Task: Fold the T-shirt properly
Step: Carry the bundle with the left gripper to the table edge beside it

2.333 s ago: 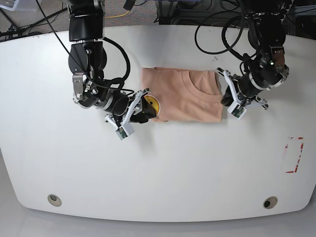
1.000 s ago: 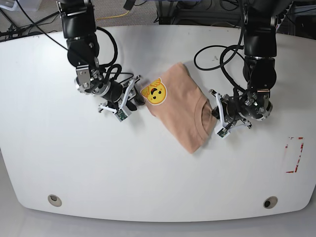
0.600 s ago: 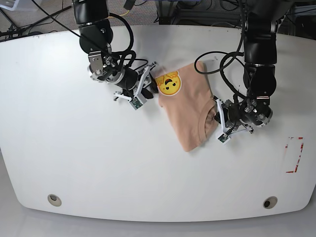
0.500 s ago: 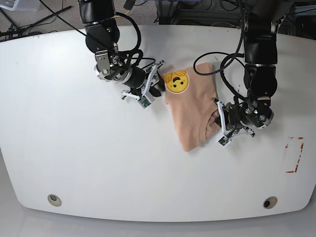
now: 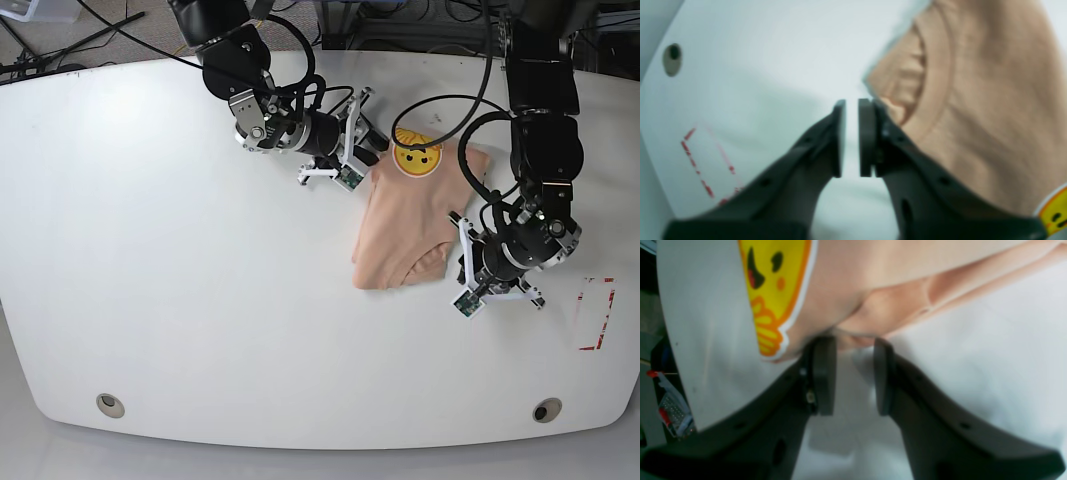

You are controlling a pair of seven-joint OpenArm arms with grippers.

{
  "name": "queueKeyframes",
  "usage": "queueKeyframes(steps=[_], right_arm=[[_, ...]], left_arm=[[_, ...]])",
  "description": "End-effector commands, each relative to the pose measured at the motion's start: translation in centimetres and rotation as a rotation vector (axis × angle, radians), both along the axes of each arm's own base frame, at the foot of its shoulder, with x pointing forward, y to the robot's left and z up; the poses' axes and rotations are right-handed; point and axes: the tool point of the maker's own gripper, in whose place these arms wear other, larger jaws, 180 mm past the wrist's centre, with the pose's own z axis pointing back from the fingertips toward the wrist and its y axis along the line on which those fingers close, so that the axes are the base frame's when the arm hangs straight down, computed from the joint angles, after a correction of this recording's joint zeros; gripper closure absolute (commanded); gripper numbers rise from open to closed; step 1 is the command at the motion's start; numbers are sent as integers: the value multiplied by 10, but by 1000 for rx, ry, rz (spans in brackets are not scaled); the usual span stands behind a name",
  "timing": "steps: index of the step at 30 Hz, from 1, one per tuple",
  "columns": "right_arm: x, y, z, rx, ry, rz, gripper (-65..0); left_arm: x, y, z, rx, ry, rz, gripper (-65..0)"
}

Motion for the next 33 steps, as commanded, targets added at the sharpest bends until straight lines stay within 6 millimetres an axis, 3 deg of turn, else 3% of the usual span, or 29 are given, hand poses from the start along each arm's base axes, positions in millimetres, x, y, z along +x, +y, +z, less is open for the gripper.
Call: queueKeyframes(steps=[1, 5, 8, 14, 18, 20, 24, 30, 33], right_arm=[[22, -19, 8, -2, -33, -66, -179], [36, -43, 8, -12, -37, -143, -179], [48, -70, 10, -28, -53, -199, -179], [61, -102, 28, -85, -106, -244, -179], [67, -115, 37, -107, -126, -274, -179], [69, -121, 39, -109, -130, -292, -179], [72, -121, 45, -106, -147, -296, -179], [71, -121, 45, -106, -148, -295, -179], [71, -121, 45, -106, -147, -295, -179]], left_arm=[[-2, -15, 7, -25, -22, -8, -175], [-18, -25, -12, -12, 18, 5, -271], [-27, -35, -23, -37, 48, 3, -289], [-49, -61, -45, -135, 91, 14, -292], [-59, -64, -57, -196, 102, 67, -303], [-65, -69, -71, -217, 143, 72, -340], [-72, -66, -94, -213, 213, 84, -349], [-75, -45, -118, -206, 241, 93, -347], [-75, -17, -126, -192, 251, 151, -349]])
